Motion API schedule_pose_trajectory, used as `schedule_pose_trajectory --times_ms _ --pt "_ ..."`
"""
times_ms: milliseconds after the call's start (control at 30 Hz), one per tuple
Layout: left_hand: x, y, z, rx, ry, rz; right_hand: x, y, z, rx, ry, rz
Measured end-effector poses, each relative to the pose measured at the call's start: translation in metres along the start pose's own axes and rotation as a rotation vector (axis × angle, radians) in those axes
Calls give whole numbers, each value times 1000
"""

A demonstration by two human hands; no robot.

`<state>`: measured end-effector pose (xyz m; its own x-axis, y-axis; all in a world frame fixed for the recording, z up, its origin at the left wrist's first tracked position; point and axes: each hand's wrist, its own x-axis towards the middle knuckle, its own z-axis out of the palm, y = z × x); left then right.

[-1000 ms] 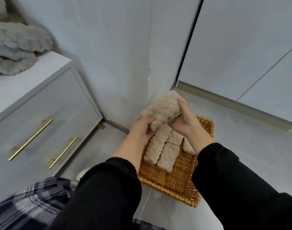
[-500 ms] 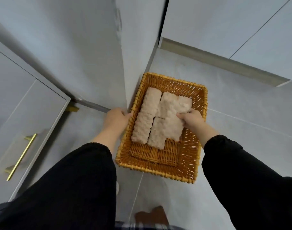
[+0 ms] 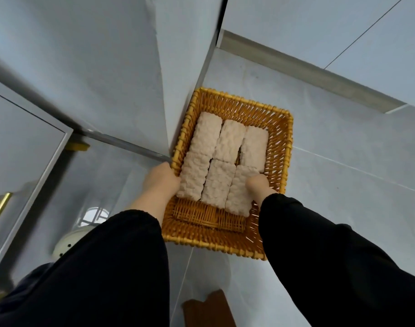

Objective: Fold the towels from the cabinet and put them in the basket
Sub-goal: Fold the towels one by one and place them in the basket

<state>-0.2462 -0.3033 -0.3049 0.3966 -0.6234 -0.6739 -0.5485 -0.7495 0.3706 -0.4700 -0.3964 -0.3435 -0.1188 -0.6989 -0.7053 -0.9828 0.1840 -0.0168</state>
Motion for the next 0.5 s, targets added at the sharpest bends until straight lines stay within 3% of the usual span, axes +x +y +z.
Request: schedule_pose_trajectory --times_ms 133,233,300,367,433,500 --pt "4 -6 5 44 21 7 14 3 10 -32 55 -41" --pt "2 -6 5 90 42 37 18 12 24 36 359 -50" --pt "2 -6 4 101 46 40 11 15 30 52 567 -180" --pt "2 -5 4 94 55 34 3 18 35 -37 666 -359" --pt "2 -4 3 87 71 30 -7 17 42 -169 589 -471" --pt "2 -4 2 74 89 22 -12 21 55 -327 403 -486"
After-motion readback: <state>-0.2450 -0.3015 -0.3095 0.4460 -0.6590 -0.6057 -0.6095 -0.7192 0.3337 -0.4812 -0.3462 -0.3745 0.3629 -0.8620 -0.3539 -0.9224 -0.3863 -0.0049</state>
